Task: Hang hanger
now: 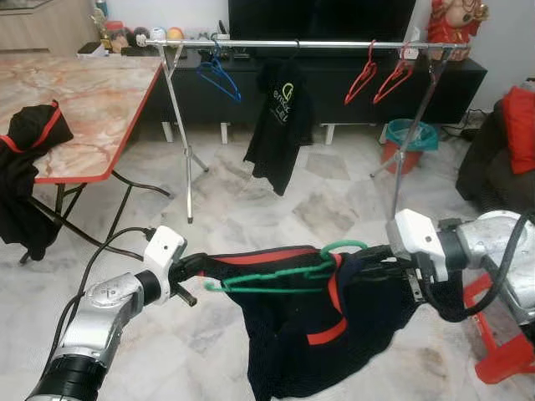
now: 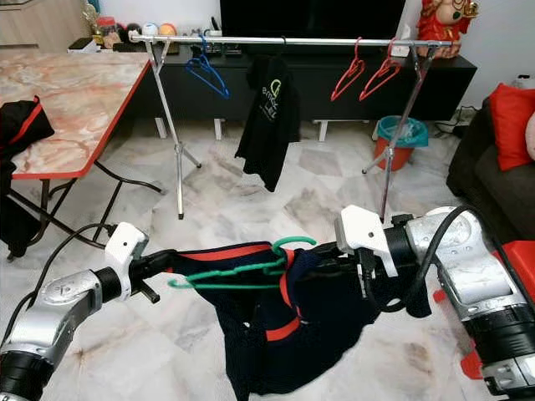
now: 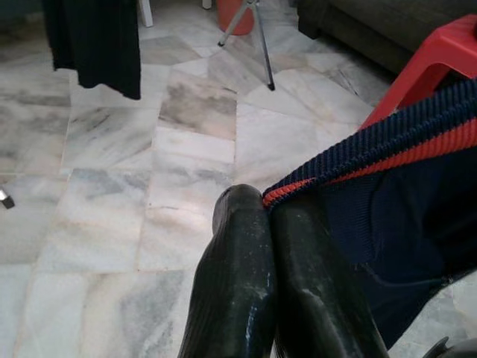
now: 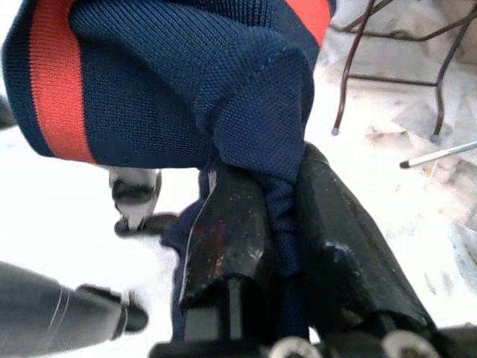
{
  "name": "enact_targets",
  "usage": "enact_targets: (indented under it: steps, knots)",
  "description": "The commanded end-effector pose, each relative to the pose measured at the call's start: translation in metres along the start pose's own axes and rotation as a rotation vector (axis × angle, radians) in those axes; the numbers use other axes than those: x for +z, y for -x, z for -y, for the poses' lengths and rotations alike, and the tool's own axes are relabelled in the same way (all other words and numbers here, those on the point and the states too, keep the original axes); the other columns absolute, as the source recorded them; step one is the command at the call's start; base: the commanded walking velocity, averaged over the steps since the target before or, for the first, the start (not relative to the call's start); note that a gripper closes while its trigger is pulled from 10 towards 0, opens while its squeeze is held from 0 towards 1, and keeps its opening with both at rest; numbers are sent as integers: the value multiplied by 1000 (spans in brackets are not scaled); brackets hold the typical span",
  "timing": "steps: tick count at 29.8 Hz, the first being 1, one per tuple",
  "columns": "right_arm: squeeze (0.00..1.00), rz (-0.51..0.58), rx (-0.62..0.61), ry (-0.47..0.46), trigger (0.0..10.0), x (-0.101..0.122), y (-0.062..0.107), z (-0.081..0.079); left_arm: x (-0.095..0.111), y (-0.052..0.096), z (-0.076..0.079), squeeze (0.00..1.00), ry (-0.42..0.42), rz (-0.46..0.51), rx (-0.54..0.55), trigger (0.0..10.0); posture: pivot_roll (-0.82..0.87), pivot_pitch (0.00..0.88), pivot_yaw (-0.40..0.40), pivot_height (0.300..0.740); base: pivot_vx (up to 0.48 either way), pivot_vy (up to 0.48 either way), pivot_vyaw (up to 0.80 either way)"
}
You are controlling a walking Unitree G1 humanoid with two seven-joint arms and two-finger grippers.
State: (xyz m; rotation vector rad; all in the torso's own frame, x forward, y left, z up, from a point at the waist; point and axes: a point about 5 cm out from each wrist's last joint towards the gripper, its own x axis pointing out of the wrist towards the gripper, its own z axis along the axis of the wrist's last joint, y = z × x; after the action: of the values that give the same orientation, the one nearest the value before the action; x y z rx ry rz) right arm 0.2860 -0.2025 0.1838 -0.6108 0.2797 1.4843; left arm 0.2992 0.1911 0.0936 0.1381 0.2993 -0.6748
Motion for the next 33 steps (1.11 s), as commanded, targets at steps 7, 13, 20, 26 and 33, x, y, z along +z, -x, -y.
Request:
enact_targets:
  steps: [7, 13, 20, 26, 33]
  knots:
    - [0, -235, -58, 64, 10000, -14, 14, 5, -16, 13, -22, 0, -10, -103, 157, 10000, -74, 0, -18, 740, 0, 0, 0]
    - [0, -229, -175, 91, 10000, -10, 14, 18, -21, 12, -20, 0, -16, -121, 148, 10000, -75, 0, -19, 740, 0, 0, 0]
    - [0, -230, -229, 111, 10000, -7, 18, 23, -24, 12, -19, 0, -24, -139, 147, 10000, -78, 0, -19, 740, 0, 0, 0]
    - [0, -304, -341, 117, 10000, -11, 26, 34, -32, 12, -22, 0, -45, -198, 179, 10000, -84, 0, -18, 740, 0, 0, 0]
    - [0, -369, -375, 121, 10000, -17, 27, 37, -36, 14, -25, 0, -66, -233, 197, 10000, -84, 0, -17, 740, 0, 0, 0]
